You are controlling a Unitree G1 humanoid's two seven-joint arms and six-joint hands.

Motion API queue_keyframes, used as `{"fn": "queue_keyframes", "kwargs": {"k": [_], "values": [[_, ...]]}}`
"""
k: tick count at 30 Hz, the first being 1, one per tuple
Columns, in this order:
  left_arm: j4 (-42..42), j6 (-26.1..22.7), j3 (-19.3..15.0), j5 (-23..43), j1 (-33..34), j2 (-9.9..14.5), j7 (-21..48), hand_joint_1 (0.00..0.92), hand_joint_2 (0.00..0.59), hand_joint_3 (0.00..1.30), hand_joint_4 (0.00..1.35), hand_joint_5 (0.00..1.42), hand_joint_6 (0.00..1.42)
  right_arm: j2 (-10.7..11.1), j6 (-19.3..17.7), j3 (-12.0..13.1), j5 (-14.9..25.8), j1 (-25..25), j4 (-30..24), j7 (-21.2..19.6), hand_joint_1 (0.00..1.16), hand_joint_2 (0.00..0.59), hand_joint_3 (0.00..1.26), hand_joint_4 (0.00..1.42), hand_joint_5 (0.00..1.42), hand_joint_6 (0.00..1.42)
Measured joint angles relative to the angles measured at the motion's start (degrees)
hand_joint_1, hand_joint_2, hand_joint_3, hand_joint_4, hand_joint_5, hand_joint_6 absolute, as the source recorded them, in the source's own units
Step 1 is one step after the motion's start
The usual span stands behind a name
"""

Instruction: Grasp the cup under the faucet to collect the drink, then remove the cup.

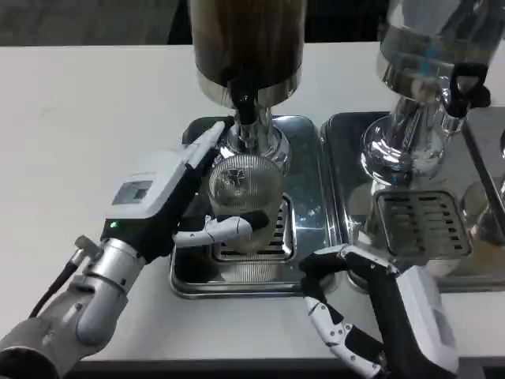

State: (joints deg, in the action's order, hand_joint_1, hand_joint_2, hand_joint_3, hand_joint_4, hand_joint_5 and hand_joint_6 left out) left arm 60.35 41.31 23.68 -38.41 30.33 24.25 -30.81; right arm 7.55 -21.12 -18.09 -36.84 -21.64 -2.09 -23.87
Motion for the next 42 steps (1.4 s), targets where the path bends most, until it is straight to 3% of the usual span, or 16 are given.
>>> {"fn": "queue_keyframes", "kwargs": {"k": [10, 20, 24, 29, 33, 36, 39, 42], "values": [[-8.48, 3.66, -4.08, 2.65, -6.49, 4.45, 0.32, 0.075, 0.038, 0.06, 0.05, 0.22, 0.16, 0.02, -0.02, -0.14, 0.72, 1.69, 1.07, 0.5, 0.55, 0.421, 0.6, 0.58, 0.46, 0.32], [-24.56, 8.06, -12.93, 10.09, -21.96, 10.98, 7.4, 0.051, 0.034, 0.09, 0.08, 0.22, 0.19, 0.2, -0.63, 0.09, 1.22, 3.01, 1.97, 0.53, 0.55, 0.421, 0.6, 0.58, 0.46, 0.32], [-29.03, 9.53, -17.45, 14.36, -26.42, 12.02, 9.72, 0.036, 0.048, 0.16, 0.14, 0.27, 0.24, 0.37, -1.05, 0.36, 1.34, 3.36, 2.23, 0.52, 0.55, 0.421, 0.6, 0.58, 0.46, 0.33], [-32.78, 13.69, -23.23, 22.97, -28.82, 12.83, 14.86, 0.015, 0.058, 0.22, 0.21, 0.33, 0.3, 0.64, -1.58, 1.37, 1.38, 3.97, 2.46, 0.49, 0.55, 0.421, 0.6, 0.58, 0.46, 0.33], [-33.92, 15.23, -24.91, 32.4, -28.3, 13.0, 22.31, 0.001, 0.058, 0.28, 0.25, 0.33, 0.28, 0.75, -1.68, 1.95, 1.54, 4.32, 2.52, 0.49, 0.55, 0.424, 0.6, 0.58, 0.46, 0.33], [-34.89, 15.26, -25.05, 39.76, -26.47, 13.0, 28.79, 0.0, 0.058, 0.23, 0.2, 0.25, 0.22, 0.97, -1.71, 2.33, 2.2, 4.69, 2.63, 0.49, 0.55, 0.426, 0.6, 0.58, 0.46, 0.33], [-36.9, 12.65, -24.9, 48.77, -24.2, 12.98, 37.77, 0.0, 0.051, 0.2, 0.16, 0.21, 0.18, 1.09, -1.72, 2.54, 2.27, 4.78, 2.69, 0.49, 0.56, 0.428, 0.6, 0.58, 0.45, 0.33], [-39.61, 6.61, -24.92, 58.19, -21.72, 12.91, 47.93, 0.0, 0.036, 0.16, 0.13, 0.2, 0.15, 1.14, -1.73, 2.73, 2.31, 4.79, 2.8, 0.46, 0.56, 0.428, 0.6, 0.57, 0.43, 0.31]]}}
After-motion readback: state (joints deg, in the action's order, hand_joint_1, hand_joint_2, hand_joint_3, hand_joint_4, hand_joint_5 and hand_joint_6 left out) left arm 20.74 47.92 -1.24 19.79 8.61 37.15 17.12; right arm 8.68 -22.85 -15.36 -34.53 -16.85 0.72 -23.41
